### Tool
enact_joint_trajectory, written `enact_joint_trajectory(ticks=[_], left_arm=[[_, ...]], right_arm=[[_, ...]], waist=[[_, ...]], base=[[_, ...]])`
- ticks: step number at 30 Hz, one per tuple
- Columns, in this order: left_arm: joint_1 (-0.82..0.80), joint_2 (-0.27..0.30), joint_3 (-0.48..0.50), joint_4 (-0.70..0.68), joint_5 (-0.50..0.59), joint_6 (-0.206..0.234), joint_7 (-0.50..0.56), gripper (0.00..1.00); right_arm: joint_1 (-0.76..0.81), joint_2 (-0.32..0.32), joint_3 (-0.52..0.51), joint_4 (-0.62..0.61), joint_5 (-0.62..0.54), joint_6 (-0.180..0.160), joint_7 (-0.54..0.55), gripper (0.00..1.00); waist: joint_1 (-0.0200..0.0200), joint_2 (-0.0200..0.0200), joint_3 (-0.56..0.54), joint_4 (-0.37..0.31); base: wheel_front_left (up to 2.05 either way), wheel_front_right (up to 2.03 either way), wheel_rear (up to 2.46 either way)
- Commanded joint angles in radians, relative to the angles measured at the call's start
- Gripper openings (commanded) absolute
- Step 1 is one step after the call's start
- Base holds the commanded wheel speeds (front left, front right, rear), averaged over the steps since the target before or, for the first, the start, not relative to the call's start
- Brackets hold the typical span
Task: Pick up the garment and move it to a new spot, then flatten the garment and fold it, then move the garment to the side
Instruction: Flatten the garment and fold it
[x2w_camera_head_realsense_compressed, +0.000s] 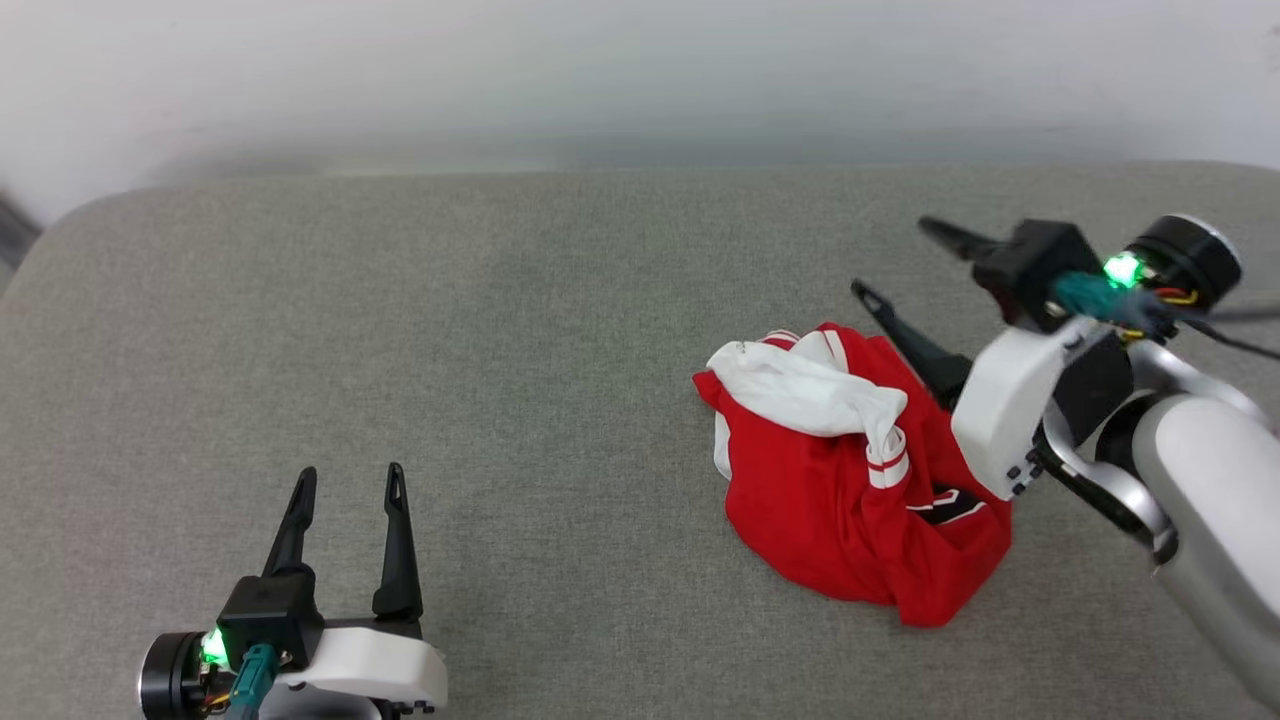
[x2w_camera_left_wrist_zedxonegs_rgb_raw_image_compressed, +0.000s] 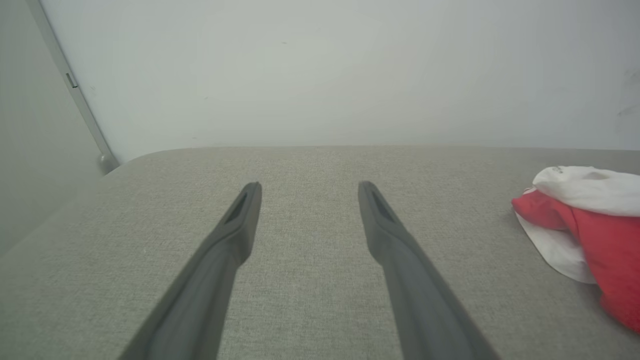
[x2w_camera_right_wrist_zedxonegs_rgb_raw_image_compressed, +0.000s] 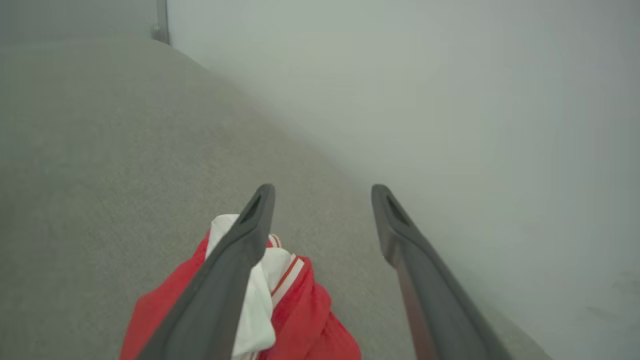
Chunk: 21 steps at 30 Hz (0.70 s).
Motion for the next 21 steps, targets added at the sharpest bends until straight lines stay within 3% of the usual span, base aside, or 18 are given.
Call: enact_joint_trajectory(ticks=[1, 5, 10, 16, 21], left_arm=[[-0.018, -0.001, -0.006, -0.004, -0.004, 0.001, -0.003, 1.00], [-0.035, -0.001, -0.015, -0.008, -0.011, 0.005, -0.003, 1.00], [-0.067, -0.001, -0.036, -0.015, -0.028, 0.013, -0.003, 1.00], [-0.098, -0.001, -0.055, -0.010, -0.044, 0.023, -0.003, 1.00], [-0.102, -0.001, -0.055, -0.007, -0.047, 0.028, -0.003, 1.00]], right_arm=[[-0.061, -0.045, 0.064, -0.006, 0.074, -0.001, 0.098, 1.00], [-0.172, -0.127, 0.230, -0.022, 0.252, -0.001, 0.352, 1.00], [-0.284, -0.157, 0.357, 0.003, 0.405, -0.001, 0.558, 1.00], [-0.349, -0.143, 0.515, 0.110, 0.445, -0.001, 0.630, 1.00], [-0.352, -0.145, 0.597, 0.160, 0.465, -0.001, 0.561, 1.00]], waist=[[-0.0001, 0.0000, 0.015, 0.005], [-0.0001, 0.0000, 0.052, 0.019], [-0.0001, 0.0000, 0.110, 0.045], [-0.0001, 0.0000, 0.163, 0.071], [-0.0001, 0.0000, 0.172, 0.077]], base=[[0.00, 0.00, 0.00], [0.00, 0.00, 0.00], [0.00, 0.00, 0.00], [0.00, 0.00, 0.00], [0.00, 0.00, 0.00]])
